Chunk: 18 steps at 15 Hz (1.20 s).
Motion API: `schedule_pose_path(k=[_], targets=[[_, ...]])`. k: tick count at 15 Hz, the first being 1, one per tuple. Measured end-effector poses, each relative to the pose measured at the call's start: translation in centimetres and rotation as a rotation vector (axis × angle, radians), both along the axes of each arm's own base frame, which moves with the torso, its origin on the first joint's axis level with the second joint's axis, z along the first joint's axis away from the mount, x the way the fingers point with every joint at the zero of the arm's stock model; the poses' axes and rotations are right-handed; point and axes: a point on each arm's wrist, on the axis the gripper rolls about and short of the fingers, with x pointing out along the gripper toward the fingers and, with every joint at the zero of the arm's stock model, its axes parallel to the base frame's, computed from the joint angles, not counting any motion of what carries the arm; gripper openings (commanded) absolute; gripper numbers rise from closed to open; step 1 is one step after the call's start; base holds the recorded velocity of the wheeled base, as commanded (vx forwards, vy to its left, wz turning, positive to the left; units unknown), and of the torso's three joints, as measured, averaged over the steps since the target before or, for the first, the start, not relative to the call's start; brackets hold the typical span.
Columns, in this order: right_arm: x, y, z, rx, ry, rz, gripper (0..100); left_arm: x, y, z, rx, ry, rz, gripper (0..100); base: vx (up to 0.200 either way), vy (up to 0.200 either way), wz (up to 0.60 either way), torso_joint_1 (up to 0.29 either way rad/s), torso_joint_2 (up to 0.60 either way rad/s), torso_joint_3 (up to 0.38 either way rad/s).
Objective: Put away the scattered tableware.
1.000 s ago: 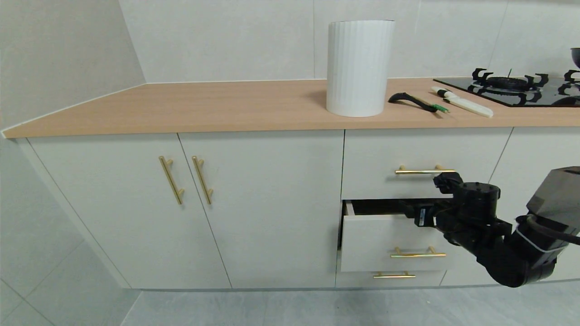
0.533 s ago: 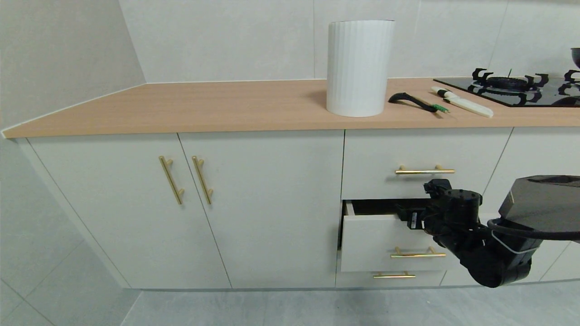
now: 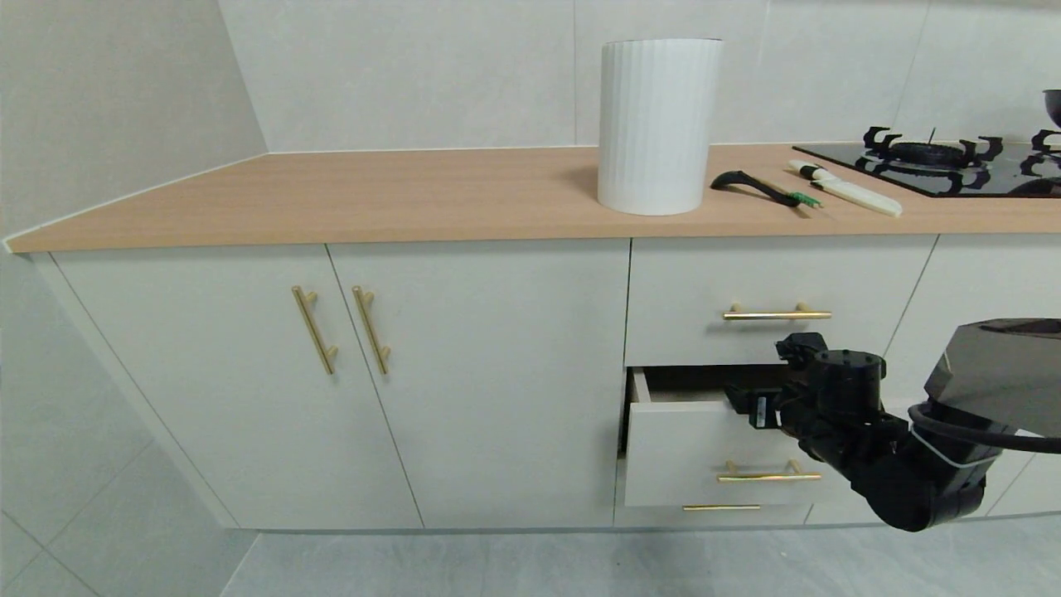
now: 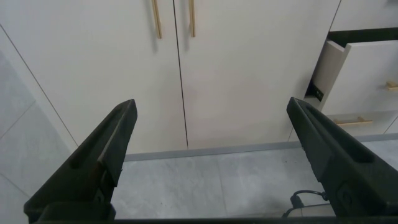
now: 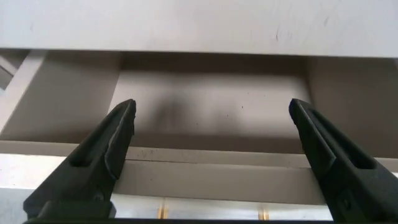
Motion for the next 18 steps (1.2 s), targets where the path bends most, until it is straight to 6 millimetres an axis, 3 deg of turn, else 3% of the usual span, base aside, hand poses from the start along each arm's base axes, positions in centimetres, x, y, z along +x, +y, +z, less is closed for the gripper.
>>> schedule_pose_path(k=[12,18], targets=[[-3.9,-0.6,3.7,0.015,0.215,0.112,100,0.0,0.0,0.0,0.0,0.0,0.0,100,0.0,0.0,0.0,0.0,0.0,0.0],[-4.6,-0.7,4.4,0.002,0.265,0.119,100,0.0,0.0,0.0,0.0,0.0,0.0,100,0.0,0.0,0.0,0.0,0.0,0.0]])
